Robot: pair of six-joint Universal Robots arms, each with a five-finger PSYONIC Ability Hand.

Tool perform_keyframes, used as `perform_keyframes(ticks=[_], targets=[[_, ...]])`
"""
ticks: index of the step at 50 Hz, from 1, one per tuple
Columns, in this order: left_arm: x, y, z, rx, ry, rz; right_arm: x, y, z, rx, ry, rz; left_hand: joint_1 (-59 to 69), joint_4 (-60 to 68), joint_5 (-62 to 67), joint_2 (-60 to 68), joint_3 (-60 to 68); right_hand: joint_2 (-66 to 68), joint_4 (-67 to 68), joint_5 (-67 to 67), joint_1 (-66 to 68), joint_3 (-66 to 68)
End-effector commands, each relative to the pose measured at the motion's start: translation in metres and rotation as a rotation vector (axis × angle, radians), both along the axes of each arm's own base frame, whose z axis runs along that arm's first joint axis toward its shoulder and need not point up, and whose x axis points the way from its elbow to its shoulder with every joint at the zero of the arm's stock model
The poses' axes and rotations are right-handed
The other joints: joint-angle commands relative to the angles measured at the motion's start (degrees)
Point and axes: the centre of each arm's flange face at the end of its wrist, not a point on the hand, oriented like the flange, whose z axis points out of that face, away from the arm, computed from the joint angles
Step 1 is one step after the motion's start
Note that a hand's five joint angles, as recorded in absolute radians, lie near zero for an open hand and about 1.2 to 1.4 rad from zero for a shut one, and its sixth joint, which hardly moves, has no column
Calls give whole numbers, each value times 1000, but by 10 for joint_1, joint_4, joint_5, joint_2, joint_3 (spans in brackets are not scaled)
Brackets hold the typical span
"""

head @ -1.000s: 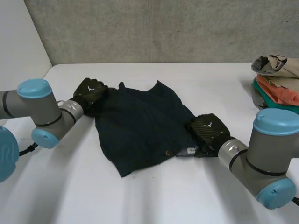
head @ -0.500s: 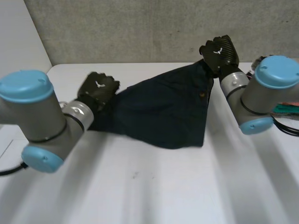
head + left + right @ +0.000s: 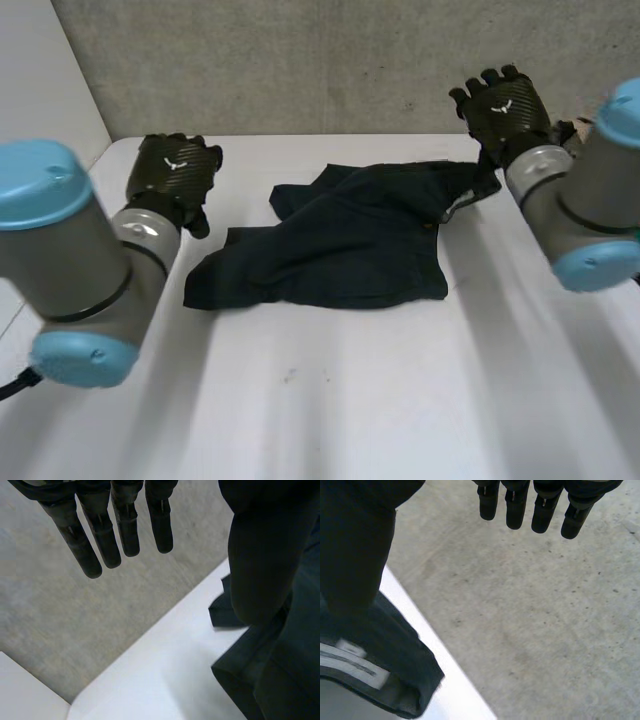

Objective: Fold the laundry.

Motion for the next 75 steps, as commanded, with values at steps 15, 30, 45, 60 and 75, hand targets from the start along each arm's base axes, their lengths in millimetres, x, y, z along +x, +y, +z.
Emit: perform_keyframes(ticks=[15, 30, 45, 60, 75], targets=[[21, 13, -85, 216, -85, -104, -19, 90, -85, 578, 46, 115, 93, 106, 108, 98, 98, 106, 109, 101, 98, 108], [9, -16, -111, 111, -215, -127, -2, 59, -126, 488, 15, 154, 57, 70, 73, 63, 62, 221, 223, 215, 212, 222], [0, -16, -68, -18, -209, -130, -2, 47, -91, 380, -3, 140, 538, 551, 554, 543, 543, 678, 680, 673, 670, 679], [6, 45, 117, -278, 144, -169, -33, 98, 130, -24, -75, 116, 538, 551, 554, 543, 543, 678, 680, 673, 670, 679], [-20, 4, 32, 23, 25, -160, -19, 69, 57, 204, 92, 62, 538, 551, 554, 543, 543, 678, 680, 673, 670, 679]])
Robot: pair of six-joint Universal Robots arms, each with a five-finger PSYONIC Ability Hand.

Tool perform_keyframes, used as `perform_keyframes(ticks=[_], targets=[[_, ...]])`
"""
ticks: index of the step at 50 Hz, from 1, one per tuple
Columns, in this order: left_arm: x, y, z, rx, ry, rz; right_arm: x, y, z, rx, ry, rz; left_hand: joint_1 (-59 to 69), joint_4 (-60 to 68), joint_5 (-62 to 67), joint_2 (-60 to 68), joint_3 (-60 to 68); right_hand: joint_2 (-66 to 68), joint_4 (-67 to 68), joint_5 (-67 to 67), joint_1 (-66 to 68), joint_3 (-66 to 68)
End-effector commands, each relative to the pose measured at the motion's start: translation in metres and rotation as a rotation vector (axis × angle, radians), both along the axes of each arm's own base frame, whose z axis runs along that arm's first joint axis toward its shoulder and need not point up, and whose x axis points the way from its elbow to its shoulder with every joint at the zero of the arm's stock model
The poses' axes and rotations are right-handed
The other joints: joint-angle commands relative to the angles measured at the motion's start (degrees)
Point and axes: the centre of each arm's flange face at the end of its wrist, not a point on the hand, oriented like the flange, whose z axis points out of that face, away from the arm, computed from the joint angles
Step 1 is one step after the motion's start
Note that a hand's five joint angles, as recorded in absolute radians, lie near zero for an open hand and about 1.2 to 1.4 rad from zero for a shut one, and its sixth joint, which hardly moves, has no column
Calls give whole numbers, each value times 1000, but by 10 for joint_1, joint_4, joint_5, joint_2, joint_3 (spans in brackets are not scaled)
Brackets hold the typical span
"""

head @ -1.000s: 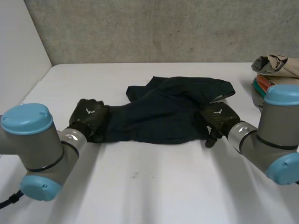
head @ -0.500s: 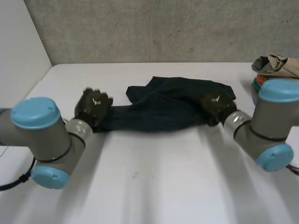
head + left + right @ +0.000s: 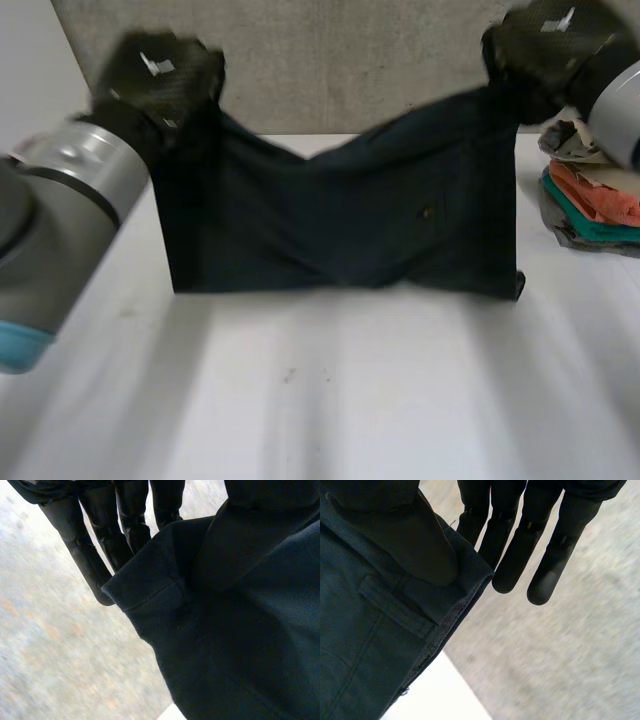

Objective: Fold the laundry.

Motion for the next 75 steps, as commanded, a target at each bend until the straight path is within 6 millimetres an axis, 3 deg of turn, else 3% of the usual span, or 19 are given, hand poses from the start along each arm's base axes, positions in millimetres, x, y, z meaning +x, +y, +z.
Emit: perform_keyframes(ticks=[1, 5, 9, 10, 13, 14, 18, 21, 24, 31, 35, 40, 43, 49, 58, 62, 67, 71, 75], targets=[[-20, -43, -74, 152, -98, 6, 8, -30, -66, 133, 138, -57, 145, 114, 140, 114, 117, 129, 114, 117, 186, 121], [-30, -78, -87, 104, -89, 24, 14, -51, -85, 119, 146, -87, 145, 114, 140, 114, 117, 129, 114, 117, 186, 121], [-42, -110, -52, -130, -5, 39, 29, -79, -72, -54, 36, -110, 145, 114, 140, 114, 117, 129, 114, 117, 186, 121], [-43, -119, -27, -259, 62, 48, 34, -87, -56, -152, -36, -126, 145, 114, 140, 114, 117, 129, 114, 117, 186, 121], [-41, -127, 6, -436, 149, 65, 40, -95, -25, -325, -160, -148, 145, 114, 140, 114, 117, 129, 114, 117, 186, 121], [-38, -128, 29, -544, 207, 79, 42, -97, -4, -444, -237, -155, 145, 114, 140, 114, 117, 129, 114, 117, 186, 121], [-29, -116, 79, -729, 308, 95, 45, -90, 43, -695, -383, -155, 145, 114, 140, 114, 117, 129, 114, 117, 186, 121], [-27, -110, 85, -730, 308, 94, 50, -84, 51, -720, -399, -134, 145, 114, 140, 114, 117, 129, 114, 117, 186, 121], [-31, -104, 74, -658, 275, 76, 56, -80, 49, -682, -385, -115, 145, 114, 140, 114, 117, 129, 114, 117, 186, 121], [-28, -89, 23, -455, 170, 64, 64, -80, -1, -465, -261, -57, 145, 114, 140, 114, 117, 129, 114, 117, 186, 121], [-24, -80, -25, -304, 91, 58, 68, -85, -52, -327, -190, -43, 145, 114, 140, 114, 117, 129, 114, 117, 186, 121], [-24, -53, -96, -63, -38, 26, 67, -82, -138, -87, -67, -42, 145, 114, 140, 114, 117, 129, 114, 117, 186, 121], [-20, -35, -123, 47, -100, 34, 63, -75, -166, 24, -11, -46, 145, 114, 140, 114, 117, 129, 114, 117, 186, 121], [-14, -5, -139, 171, -182, 63, 50, -56, -172, 152, 52, -57, 145, 114, 140, 114, 117, 129, 114, 117, 186, 121], [17, 53, -115, 372, -332, 60, 20, 11, -147, 363, 263, -27, 145, 114, 140, 114, 117, 129, 114, 117, 186, 121], [31, 108, -106, 507, -475, -26, 0, 52, -135, 471, 436, 25, 145, 114, 140, 114, 117, 129, 114, 117, 186, 121], [37, 155, -100, 586, -599, -136, -22, 84, -127, 518, 590, 90, 145, 114, 140, 114, 117, 129, 114, 117, 186, 121], [34, 160, -102, 591, -619, -154, -25, 95, -132, 513, 616, 155, 145, 114, 140, 114, 117, 129, 114, 117, 186, 121], [19, 132, -105, 530, -551, -119, -20, 93, -134, 514, 552, 186, 145, 114, 140, 114, 117, 129, 114, 117, 186, 121]])
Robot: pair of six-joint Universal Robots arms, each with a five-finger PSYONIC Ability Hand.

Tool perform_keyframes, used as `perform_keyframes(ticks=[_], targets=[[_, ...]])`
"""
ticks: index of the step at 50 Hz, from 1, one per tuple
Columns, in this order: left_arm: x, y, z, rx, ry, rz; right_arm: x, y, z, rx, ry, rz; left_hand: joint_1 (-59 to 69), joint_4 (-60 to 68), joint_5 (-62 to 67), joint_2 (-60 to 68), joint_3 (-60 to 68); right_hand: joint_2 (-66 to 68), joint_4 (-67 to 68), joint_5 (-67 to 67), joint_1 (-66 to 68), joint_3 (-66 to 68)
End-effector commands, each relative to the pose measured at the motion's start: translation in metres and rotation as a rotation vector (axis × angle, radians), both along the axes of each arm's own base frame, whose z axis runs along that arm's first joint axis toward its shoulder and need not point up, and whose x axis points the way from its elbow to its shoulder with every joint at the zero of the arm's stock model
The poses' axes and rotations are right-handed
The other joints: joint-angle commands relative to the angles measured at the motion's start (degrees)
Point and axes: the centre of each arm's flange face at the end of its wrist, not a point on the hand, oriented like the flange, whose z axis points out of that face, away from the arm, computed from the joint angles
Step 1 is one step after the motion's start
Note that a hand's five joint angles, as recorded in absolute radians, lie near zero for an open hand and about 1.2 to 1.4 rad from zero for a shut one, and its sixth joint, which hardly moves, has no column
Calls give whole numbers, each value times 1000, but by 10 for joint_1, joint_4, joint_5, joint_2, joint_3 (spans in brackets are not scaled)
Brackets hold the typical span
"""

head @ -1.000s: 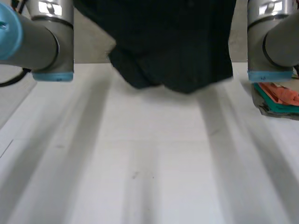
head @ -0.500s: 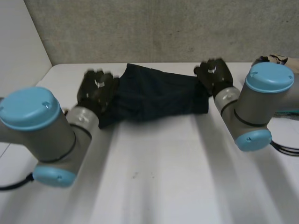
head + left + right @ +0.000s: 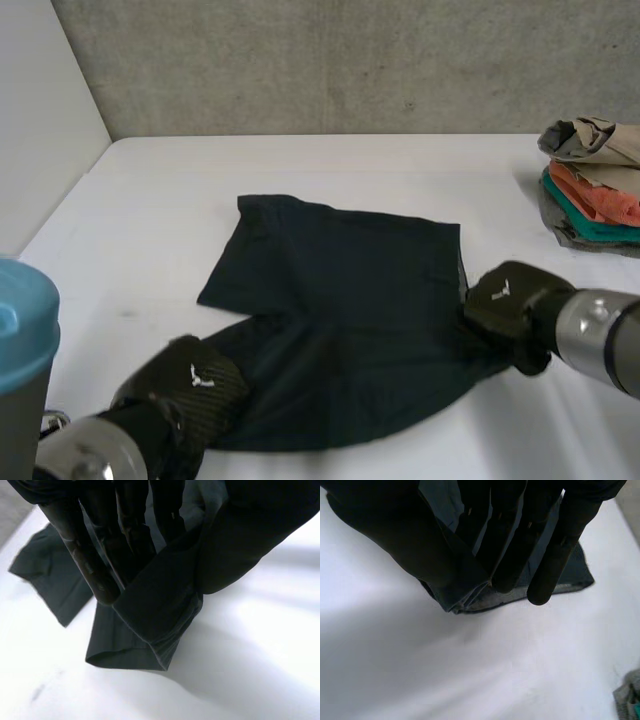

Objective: Fold the laundry.

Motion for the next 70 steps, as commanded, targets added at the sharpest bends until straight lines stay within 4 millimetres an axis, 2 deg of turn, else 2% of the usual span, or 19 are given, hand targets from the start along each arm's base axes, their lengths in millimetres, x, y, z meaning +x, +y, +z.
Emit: perform_keyframes(ticks=[1, 6, 7, 10, 17, 25, 28, 30, 31, 32, 33, 39, 44, 48, 51, 56, 66, 68, 70], targets=[[-21, -33, -6, -79, 68, 29, 5, 1, -6, 15, -80, 41, 145, 112, 137, 113, 116, 129, 114, 117, 183, 118], [-31, -110, -9, -209, 165, 165, 22, -42, -23, -63, -207, -51, 145, 112, 137, 113, 116, 129, 114, 117, 183, 118], [-33, -135, -11, -256, 193, 200, 23, -50, -24, -86, -217, -69, 145, 112, 137, 113, 116, 129, 114, 117, 183, 118], [-43, -177, -17, -362, 237, 225, 26, -76, -24, -188, -237, -127, 145, 112, 137, 113, 116, 129, 114, 117, 183, 118], [-77, -240, -33, -618, 288, 165, 41, -136, -41, -405, -268, -199, 145, 112, 137, 113, 116, 129, 114, 117, 183, 118], [-93, -292, -48, -766, 381, 90, 60, -191, -65, -611, -366, -211, 145, 112, 137, 113, 116, 129, 114, 117, 183, 118], [-101, -297, -63, -751, 395, 72, 64, -206, -76, -676, -387, -229, 125, 92, 117, 93, 97, 129, 114, 117, 183, 118], [-104, -296, -69, -736, 409, 61, 65, -211, -82, -695, -394, -237, -93, -126, -100, -124, -121, 129, 114, 117, 183, 118], [-105, -296, -70, -732, 416, 55, 65, -214, -84, -704, -398, -243, -247, -280, -255, -279, -275, 33, 18, 21, 87, 22], [-106, -296, -71, -730, 430, 51, 66, -217, -85, -715, -407, -253, -519, -551, -526, -550, -547, -451, -466, -463, -397, -462], [-106, -296, -71, -733, 437, 53, 67, -219, -85, -721, -409, -257, -555, -588, -563, -587, -584, -571, -586, -583, -517, -582], [-97, -297, -72, -744, 423, 127, 64, -215, -71, -709, -436, -279, -552, -584, -559, -583, -580, -571, -586, -583, -517, -582], [-76, -280, -47, -744, 422, 210, 45, -183, -60, -487, -386, -279, -553, -586, -561, -585, -581, -571, -586, -583, -517, -582], [-64, -259, -41, -693, 447, 225, 28, -158, -52, -284, -429, -318, -553, -586, -561, -585, -581, -571, -586, -583, -517, -582], [-62, -244, -38, -658, 476, 227, 18, -140, -60, -140, -448, -348, -553, -586, -561, -585, -581, -571, -586, -583, -517, -582], [-63, -213, -30, -596, 555, 215, 16, -128, -74, -51, -459, -340, -553, -586, -561, -585, -581, -522, -537, -533, -468, -532], [-76, -190, -29, -556, 596, 172, 18, -130, -93, -27, -471, -334, -552, -584, -559, -583, -580, -409, -424, -420, -355, -420], [-77, -188, -27, -559, 601, 168, 19, -131, -97, -28, -471, -332, -552, -584, -559, -583, -580, -347, -362, -358, -293, -358], [-77, -188, -25, -563, 606, 167, 18, -132, -99, -30, -472, -334, -552, -584, -559, -583, -580, -181, -196, -193, -127, -192]])
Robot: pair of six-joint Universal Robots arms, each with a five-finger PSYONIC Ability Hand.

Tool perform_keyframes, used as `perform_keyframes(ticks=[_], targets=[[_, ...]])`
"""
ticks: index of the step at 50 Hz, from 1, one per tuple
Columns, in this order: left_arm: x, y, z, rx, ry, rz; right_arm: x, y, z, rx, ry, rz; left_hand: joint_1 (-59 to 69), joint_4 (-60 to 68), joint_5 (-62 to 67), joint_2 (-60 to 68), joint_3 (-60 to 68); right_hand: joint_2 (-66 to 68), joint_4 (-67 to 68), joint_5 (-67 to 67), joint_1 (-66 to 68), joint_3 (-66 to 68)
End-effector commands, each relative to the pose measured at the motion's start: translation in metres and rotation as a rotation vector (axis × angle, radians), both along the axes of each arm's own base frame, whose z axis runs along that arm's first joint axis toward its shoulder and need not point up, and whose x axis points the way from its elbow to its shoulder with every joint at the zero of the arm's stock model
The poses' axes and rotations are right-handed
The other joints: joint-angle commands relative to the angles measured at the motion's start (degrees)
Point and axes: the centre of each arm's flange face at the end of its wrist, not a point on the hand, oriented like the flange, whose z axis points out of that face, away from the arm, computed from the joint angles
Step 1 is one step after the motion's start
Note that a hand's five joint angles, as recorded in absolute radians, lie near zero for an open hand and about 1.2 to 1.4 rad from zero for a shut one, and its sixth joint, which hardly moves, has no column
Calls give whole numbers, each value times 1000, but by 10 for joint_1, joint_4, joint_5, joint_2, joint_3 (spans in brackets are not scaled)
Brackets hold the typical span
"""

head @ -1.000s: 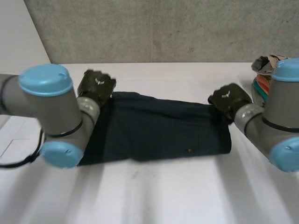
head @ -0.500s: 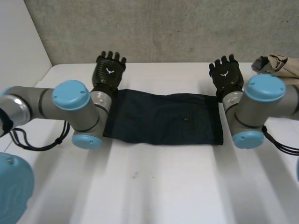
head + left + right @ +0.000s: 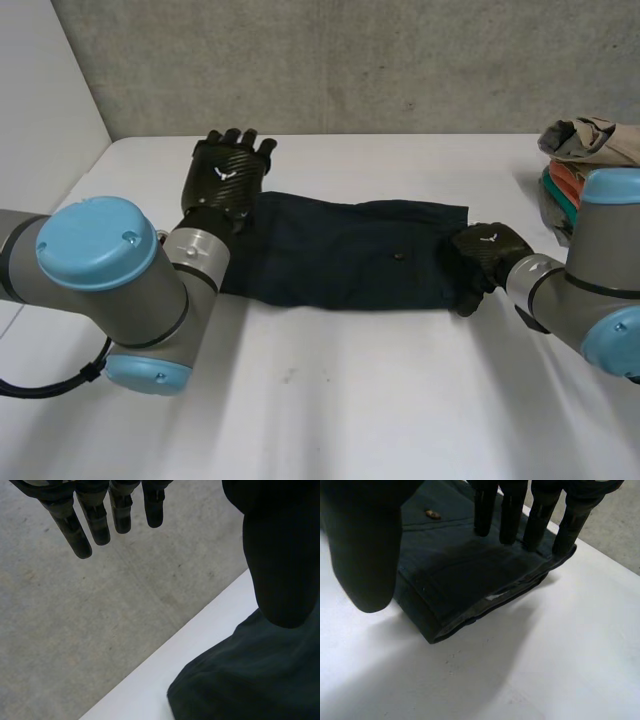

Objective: Fold the laundry.

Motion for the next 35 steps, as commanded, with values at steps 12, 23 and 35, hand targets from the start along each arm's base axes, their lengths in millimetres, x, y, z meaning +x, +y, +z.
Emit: perform_keyframes(ticks=[12, 23, 35], targets=[[1, 12, 25, -47, 28, -13, -49, -29, 13, -93, 73, -120, -7, -17, -25, -19, -22, 573, 562, 558, 561, 558], [8, 18, 38, -69, 43, -4, -38, -25, 57, -357, 314, 6, -7, -17, -25, -19, -22, 573, 562, 558, 561, 558], [14, 22, 48, -89, 57, 8, 112, 88, 37, -649, 62, 644, -7, -17, -25, -19, -22, 573, 562, 558, 561, 558]])
